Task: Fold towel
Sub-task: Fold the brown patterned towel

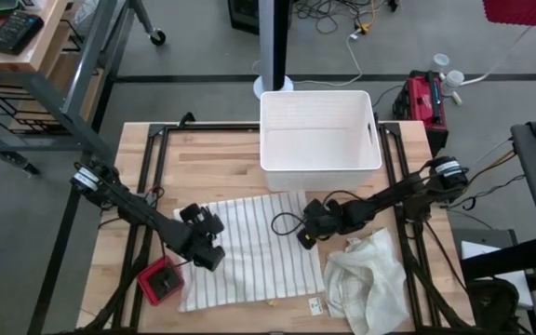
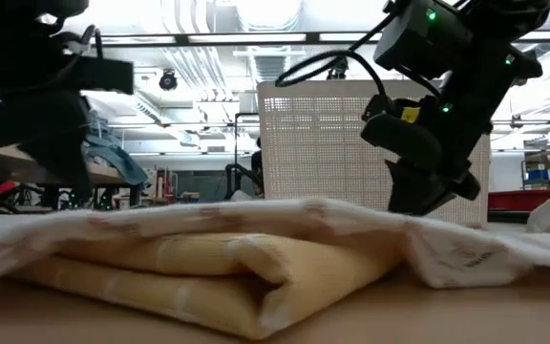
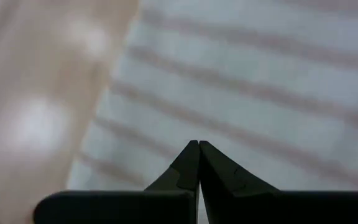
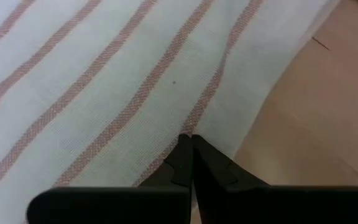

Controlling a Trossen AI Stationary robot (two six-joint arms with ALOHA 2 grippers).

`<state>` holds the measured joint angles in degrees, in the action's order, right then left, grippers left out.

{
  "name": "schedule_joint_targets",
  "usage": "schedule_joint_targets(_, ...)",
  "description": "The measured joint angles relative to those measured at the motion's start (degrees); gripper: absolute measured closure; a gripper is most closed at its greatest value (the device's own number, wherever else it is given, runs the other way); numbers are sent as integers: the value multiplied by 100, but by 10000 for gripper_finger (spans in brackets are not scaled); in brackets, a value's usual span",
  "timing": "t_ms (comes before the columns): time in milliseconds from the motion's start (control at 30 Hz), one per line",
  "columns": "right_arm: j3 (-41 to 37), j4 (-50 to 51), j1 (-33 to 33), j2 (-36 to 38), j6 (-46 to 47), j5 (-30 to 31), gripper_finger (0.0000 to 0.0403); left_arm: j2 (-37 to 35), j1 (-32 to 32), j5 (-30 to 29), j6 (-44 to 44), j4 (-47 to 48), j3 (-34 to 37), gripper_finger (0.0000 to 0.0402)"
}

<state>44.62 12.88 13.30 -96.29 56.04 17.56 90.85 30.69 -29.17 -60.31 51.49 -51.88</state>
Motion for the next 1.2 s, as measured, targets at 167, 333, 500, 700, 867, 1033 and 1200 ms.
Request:
schedule_joint_targets(167,-4,614,0,148,144,-248,403,0,1,803,-96,22,0,401)
schedule_joint_targets(333,0,1030,7,157,186,-412,403,0,-10,894,-192,37,74,401)
schedule_joint_targets(500,-6,1023,99,152,98,-342,403,1,-1,898,-353,-120,552,401)
schedule_joint_targets(700,-15,1026,169,146,74,-229,403,-66,29,1220,-612,-897,1191,401)
schedule_joint_targets(867,-17,935,169,141,30,-237,403,2,20,1325,-1782,790,984,401)
schedule_joint_targets(1033,-26,895,169,135,-53,-236,403,-44,18,1413,-2069,1404,655,401)
schedule_joint_targets(1200,-26,887,199,172,-63,-102,403,-70,62,1369,-1732,1178,179,401)
